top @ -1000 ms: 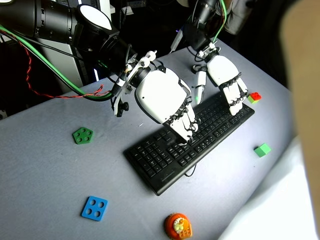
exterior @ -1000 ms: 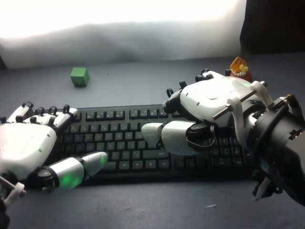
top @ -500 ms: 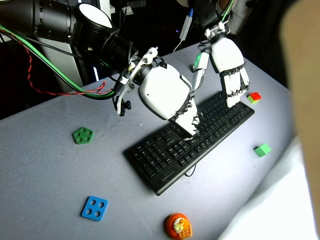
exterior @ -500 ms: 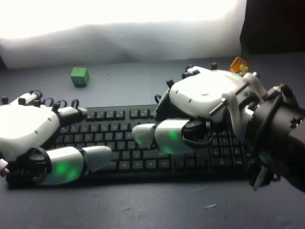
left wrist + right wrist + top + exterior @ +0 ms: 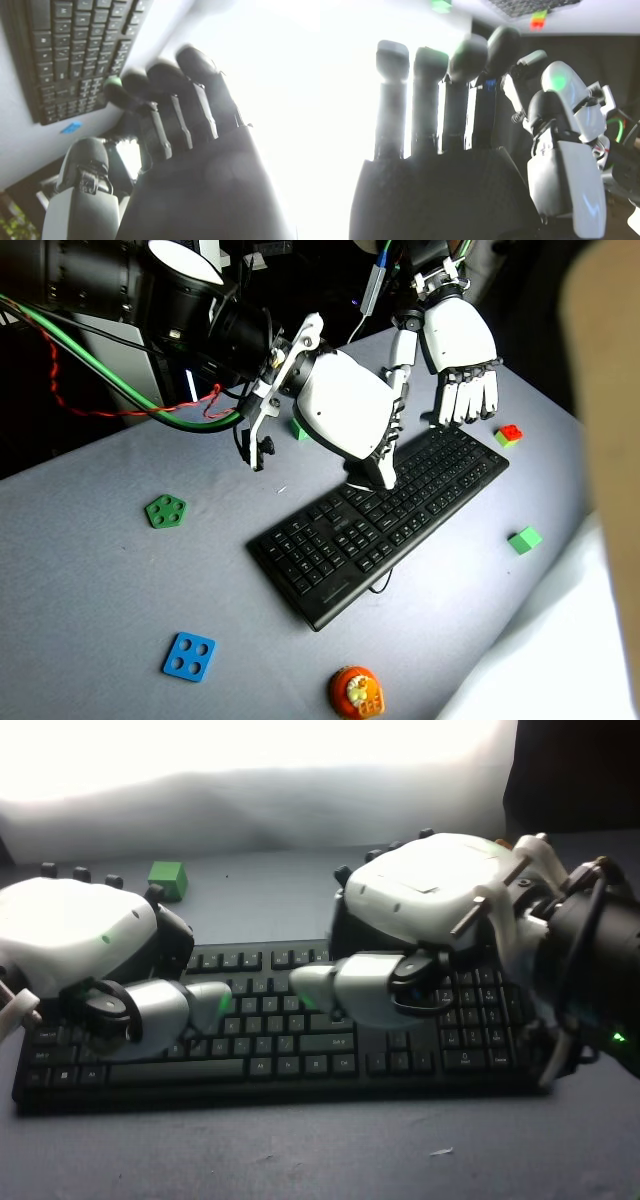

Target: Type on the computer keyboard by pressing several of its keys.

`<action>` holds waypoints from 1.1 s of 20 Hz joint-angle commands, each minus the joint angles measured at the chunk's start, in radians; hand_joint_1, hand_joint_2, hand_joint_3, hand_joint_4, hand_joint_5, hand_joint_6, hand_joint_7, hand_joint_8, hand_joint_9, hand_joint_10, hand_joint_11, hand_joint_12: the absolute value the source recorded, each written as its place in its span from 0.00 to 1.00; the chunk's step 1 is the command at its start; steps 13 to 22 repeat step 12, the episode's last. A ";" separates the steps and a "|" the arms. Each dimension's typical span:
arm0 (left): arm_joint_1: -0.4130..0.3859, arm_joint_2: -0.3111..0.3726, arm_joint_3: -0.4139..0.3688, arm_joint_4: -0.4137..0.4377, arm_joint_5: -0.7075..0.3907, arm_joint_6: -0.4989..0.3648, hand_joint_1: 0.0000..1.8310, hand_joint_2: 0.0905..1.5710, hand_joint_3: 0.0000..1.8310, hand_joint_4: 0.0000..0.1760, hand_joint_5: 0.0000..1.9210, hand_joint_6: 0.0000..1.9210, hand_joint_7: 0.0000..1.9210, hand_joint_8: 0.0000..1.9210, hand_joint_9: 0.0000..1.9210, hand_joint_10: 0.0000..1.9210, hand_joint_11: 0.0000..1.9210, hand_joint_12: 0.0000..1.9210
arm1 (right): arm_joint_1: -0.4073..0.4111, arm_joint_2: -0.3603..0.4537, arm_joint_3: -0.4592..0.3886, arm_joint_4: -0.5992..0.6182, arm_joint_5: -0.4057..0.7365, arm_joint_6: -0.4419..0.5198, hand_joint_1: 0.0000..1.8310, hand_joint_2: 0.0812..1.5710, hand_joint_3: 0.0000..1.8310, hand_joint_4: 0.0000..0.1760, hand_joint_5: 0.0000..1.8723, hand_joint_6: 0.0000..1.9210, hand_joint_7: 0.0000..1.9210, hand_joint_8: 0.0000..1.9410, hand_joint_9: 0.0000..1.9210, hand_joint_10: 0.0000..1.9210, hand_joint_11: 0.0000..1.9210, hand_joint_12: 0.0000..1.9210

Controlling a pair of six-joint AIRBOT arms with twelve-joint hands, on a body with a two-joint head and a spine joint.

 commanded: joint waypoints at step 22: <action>-0.008 0.007 0.013 0.034 -0.073 0.002 0.43 0.64 0.45 0.17 0.30 1.00 0.52 0.99 0.52 1.00 0.49 1.00 | 0.101 0.089 0.029 0.185 0.309 -0.335 0.29 0.92 0.03 0.00 0.58 0.98 0.67 0.98 0.68 1.00 0.68 1.00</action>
